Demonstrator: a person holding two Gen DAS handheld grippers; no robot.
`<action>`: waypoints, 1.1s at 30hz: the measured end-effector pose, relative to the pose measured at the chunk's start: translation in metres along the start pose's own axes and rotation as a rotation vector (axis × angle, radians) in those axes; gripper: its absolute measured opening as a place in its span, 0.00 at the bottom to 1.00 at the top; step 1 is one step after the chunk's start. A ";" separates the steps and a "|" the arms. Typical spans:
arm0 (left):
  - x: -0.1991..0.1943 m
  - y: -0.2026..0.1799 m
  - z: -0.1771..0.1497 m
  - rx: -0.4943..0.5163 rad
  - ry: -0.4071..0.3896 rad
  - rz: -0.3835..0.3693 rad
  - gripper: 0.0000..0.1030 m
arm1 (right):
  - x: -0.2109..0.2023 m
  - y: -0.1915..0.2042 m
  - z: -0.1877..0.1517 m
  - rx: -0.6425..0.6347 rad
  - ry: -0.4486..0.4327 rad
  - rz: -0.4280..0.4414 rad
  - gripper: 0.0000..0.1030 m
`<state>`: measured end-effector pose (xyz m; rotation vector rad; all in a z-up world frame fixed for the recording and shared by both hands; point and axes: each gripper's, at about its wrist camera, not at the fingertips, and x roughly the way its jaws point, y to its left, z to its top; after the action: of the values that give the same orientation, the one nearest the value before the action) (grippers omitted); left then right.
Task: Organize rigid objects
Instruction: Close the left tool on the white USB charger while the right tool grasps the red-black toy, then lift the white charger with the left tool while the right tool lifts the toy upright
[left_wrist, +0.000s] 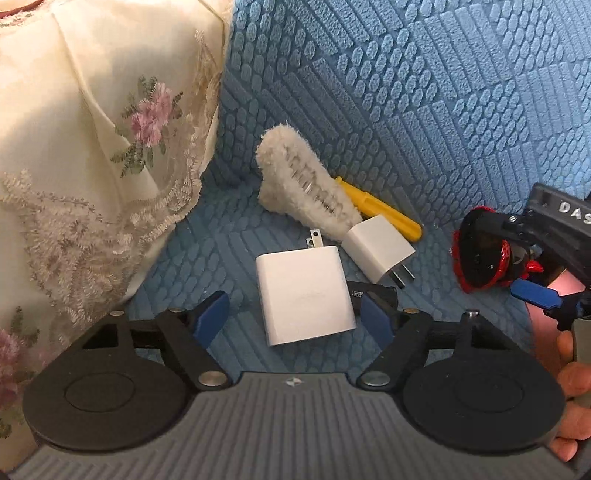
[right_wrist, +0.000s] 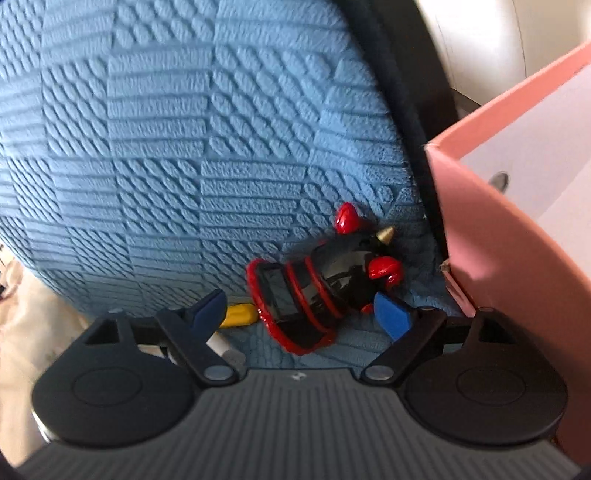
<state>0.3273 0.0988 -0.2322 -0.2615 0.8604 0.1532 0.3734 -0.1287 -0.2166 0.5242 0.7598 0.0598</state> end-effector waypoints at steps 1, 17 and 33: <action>0.002 0.000 0.000 0.002 0.001 0.001 0.73 | 0.003 0.003 0.000 -0.019 0.006 -0.014 0.88; 0.001 0.002 -0.002 0.010 0.004 -0.025 0.58 | 0.007 0.012 -0.007 -0.178 0.081 -0.111 0.60; -0.063 0.016 -0.044 -0.057 0.059 -0.099 0.57 | -0.053 0.016 -0.060 -0.269 0.195 -0.091 0.60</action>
<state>0.2515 0.1000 -0.2142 -0.3628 0.9010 0.0777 0.2969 -0.1013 -0.2111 0.2289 0.9492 0.1284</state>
